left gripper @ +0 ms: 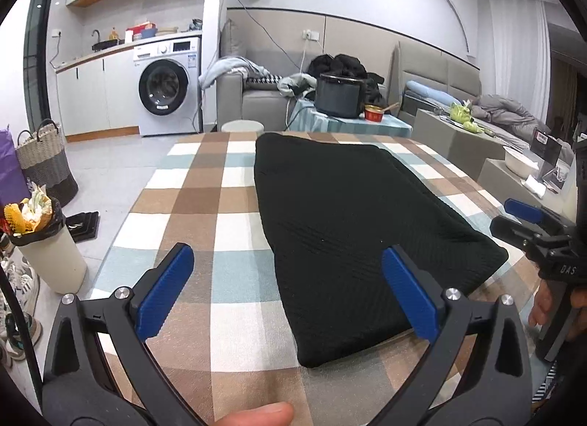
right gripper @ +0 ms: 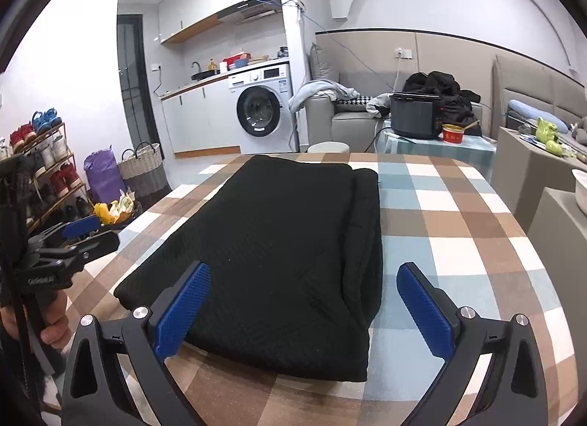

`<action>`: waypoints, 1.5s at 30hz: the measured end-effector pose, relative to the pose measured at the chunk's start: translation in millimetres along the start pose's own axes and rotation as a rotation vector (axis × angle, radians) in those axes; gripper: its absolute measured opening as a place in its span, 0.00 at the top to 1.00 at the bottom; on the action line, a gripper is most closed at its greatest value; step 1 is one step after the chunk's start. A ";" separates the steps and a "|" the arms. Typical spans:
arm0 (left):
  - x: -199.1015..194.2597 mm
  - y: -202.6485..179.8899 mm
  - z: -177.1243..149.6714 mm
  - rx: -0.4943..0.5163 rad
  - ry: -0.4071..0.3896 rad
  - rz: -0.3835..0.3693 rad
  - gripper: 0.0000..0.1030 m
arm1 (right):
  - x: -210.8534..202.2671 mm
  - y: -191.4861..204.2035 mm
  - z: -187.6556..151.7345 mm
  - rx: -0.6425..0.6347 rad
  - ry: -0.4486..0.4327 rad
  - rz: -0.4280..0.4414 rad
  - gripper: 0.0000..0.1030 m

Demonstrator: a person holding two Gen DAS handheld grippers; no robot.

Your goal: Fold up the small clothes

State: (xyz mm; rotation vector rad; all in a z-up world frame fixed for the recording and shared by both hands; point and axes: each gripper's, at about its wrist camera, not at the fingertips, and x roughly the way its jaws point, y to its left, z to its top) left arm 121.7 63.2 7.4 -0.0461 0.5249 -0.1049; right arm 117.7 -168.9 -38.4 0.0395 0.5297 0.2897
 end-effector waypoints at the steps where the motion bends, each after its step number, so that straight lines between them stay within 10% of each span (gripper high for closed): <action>1: -1.8 -0.9 -2.7 0.006 0.000 -0.001 0.01 | -0.7 2.4 -0.2 -0.014 0.000 0.003 0.00; 45: 1.6 -0.5 -15.5 -0.025 0.030 0.072 0.01 | -12.2 -2.7 -8.3 -0.071 -0.037 0.022 0.00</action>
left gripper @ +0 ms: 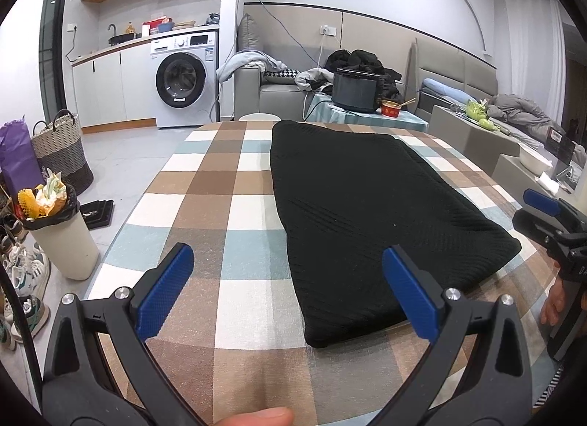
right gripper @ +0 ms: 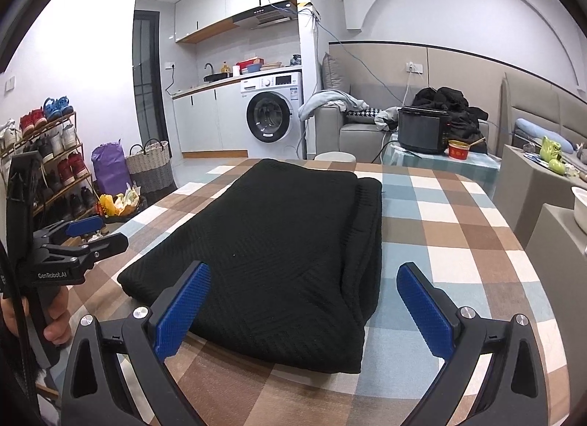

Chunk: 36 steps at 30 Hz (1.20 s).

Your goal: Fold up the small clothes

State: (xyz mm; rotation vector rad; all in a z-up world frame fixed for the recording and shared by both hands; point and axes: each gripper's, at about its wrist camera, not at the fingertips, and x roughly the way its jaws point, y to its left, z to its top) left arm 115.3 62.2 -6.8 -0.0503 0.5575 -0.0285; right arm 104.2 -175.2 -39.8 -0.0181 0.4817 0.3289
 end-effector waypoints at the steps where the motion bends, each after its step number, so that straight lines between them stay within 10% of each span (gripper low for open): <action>1: 0.1 0.2 -0.1 0.001 0.001 0.000 0.01 | 0.5 0.3 0.0 -0.001 0.003 -0.001 0.00; 36: 0.1 1.6 -0.5 0.000 -0.003 0.004 0.01 | 0.6 3.1 1.7 -0.001 0.005 0.002 0.00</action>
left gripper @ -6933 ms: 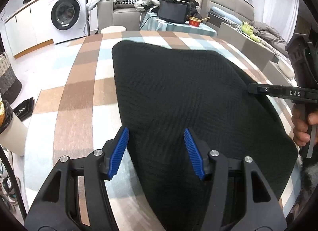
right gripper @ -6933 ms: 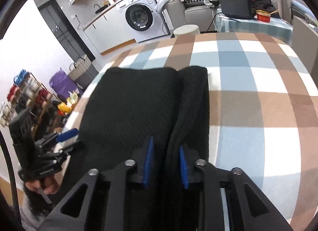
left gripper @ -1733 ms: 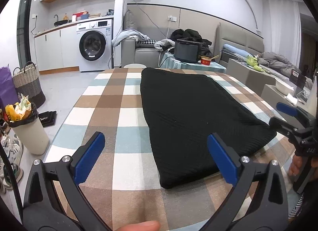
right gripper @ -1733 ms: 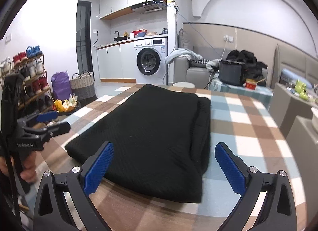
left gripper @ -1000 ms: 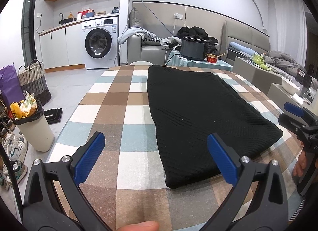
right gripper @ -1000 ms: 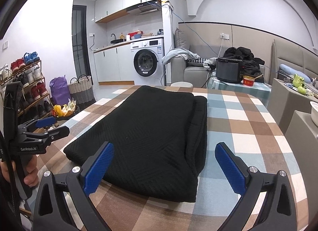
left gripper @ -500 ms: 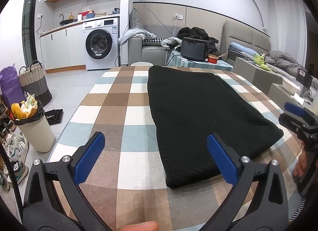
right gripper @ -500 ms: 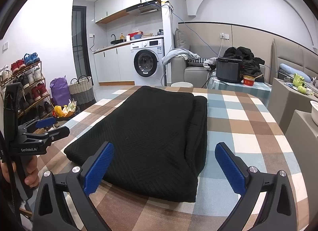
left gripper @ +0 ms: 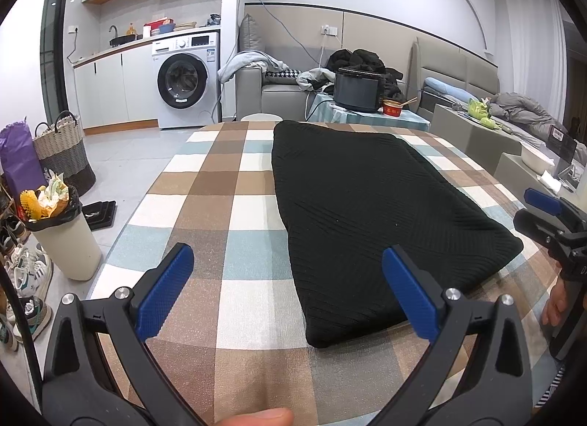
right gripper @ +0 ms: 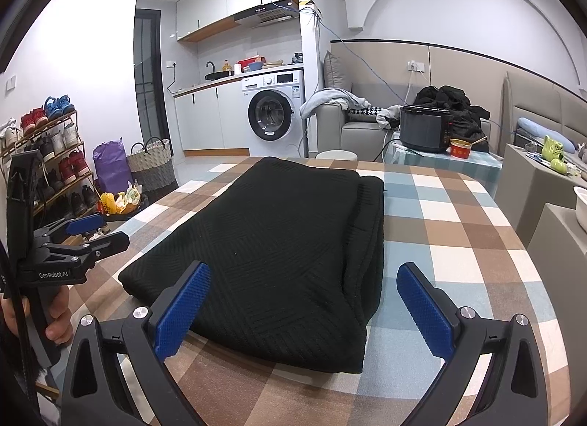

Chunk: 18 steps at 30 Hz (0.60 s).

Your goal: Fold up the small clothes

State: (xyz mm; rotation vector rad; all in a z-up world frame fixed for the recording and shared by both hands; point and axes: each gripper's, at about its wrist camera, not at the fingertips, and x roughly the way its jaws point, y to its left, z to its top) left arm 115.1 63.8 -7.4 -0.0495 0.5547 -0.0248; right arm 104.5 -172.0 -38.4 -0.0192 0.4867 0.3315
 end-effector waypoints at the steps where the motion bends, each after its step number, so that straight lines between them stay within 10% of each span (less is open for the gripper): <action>1: -0.4 -0.5 0.3 0.001 0.000 0.001 0.01 | 0.3 0.2 0.1 -0.001 0.000 -0.001 0.00; 18: -0.2 -0.3 0.3 0.003 0.000 0.000 0.01 | 2.2 0.2 -1.2 -0.005 0.004 0.004 0.00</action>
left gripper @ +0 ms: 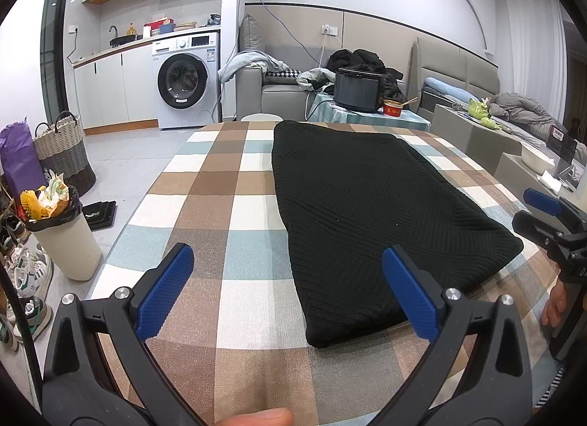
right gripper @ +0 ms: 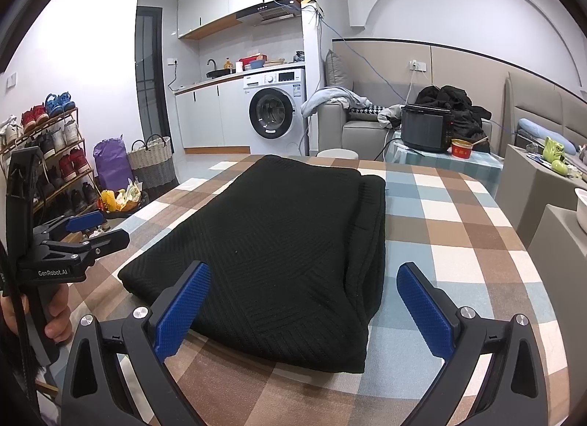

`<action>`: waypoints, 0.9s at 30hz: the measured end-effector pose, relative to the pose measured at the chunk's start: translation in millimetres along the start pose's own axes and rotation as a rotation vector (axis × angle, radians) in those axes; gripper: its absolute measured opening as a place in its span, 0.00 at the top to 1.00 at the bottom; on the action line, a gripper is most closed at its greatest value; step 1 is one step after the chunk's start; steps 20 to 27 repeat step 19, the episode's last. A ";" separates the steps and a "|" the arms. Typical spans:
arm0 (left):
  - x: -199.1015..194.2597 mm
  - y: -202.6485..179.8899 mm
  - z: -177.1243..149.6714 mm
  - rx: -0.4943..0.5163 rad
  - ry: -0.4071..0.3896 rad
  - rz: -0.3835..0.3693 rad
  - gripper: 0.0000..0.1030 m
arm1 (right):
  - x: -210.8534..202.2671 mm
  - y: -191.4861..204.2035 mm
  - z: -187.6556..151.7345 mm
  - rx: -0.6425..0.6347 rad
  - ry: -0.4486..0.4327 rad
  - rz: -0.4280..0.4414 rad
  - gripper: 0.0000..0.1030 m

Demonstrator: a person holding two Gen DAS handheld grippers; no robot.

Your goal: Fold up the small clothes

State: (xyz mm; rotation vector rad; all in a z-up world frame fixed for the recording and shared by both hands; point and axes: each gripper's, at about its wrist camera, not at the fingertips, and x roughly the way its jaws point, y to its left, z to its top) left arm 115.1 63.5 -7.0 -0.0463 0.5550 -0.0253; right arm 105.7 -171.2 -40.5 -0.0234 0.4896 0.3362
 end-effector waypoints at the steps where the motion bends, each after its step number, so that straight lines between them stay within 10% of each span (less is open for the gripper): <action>1: -0.3 -0.2 0.1 -0.001 0.000 0.000 0.01 | 0.2 -0.4 -0.4 -0.001 0.000 0.001 0.00; 27: 0.2 1.0 -1.5 -0.003 -0.003 0.002 0.01 | 0.9 -1.0 -1.1 -0.001 0.001 0.003 0.00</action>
